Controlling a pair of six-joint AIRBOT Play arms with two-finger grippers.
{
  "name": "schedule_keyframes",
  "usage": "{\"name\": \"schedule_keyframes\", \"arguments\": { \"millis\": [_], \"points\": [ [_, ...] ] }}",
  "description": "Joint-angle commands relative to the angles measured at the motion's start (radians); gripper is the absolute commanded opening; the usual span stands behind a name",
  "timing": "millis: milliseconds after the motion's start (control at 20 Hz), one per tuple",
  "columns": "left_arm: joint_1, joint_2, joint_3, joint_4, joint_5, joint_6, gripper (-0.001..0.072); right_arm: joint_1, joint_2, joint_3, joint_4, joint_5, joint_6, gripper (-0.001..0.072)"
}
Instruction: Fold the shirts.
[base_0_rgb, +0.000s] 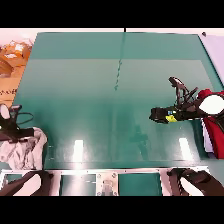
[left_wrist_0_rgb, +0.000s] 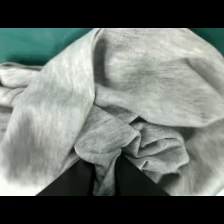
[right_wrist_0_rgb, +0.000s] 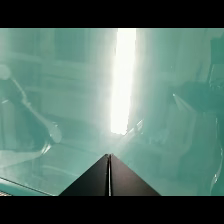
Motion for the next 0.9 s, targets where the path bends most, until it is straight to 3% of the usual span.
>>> {"name": "schedule_keyframes", "arguments": {
  "millis": [0, 250, 450, 600, 650, 700, 750, 800, 850],
  "points": [
    [-0.075, 0.006, 0.238, -0.158, -0.149, 0.059, 0.0020, 0.001, 0.001, -0.001, 0.000, 0.000, 0.000, 0.0011],
    [-0.517, 0.020, 0.684, -0.244, -0.176, -0.068, 0.0020, 0.001, 0.001, -0.001, 0.000, 0.000, 0.000, 0.0012],
    [-0.862, 0.007, 0.745, -0.283, 0.037, -0.141, 0.0020, 0.000, 0.001, -0.001, 0.000, -0.051, 0.000, 0.0011],
    [-0.976, -0.087, 0.707, -0.341, 0.188, -0.136, 0.0024, 0.001, 0.000, -0.001, 0.000, -0.074, 0.001, 0.0012],
    [-0.984, -0.135, 0.697, -0.373, 0.210, -0.132, 0.0143, 0.001, 0.000, -0.001, 0.000, -0.074, 0.000, 0.0013],
    [-0.982, -0.189, 0.696, -0.404, 0.208, -0.133, 0.0555, 0.001, 0.000, -0.001, 0.000, -0.073, 0.000, 0.0039],
    [-0.971, -0.231, 0.698, -0.417, 0.185, -0.132, 0.0714, -0.001, 0.000, 0.000, 0.000, -0.073, 0.000, 0.0172],
    [-0.948, -0.259, 0.703, -0.417, 0.137, -0.116, 0.0708, -0.008, 0.000, 0.002, 0.000, -0.074, 0.000, 0.0233],
    [-0.912, -0.267, 0.702, -0.416, 0.085, -0.089, 0.0708, -0.027, 0.000, 0.008, 0.000, -0.073, 0.000, 0.0233]
  ]
}}
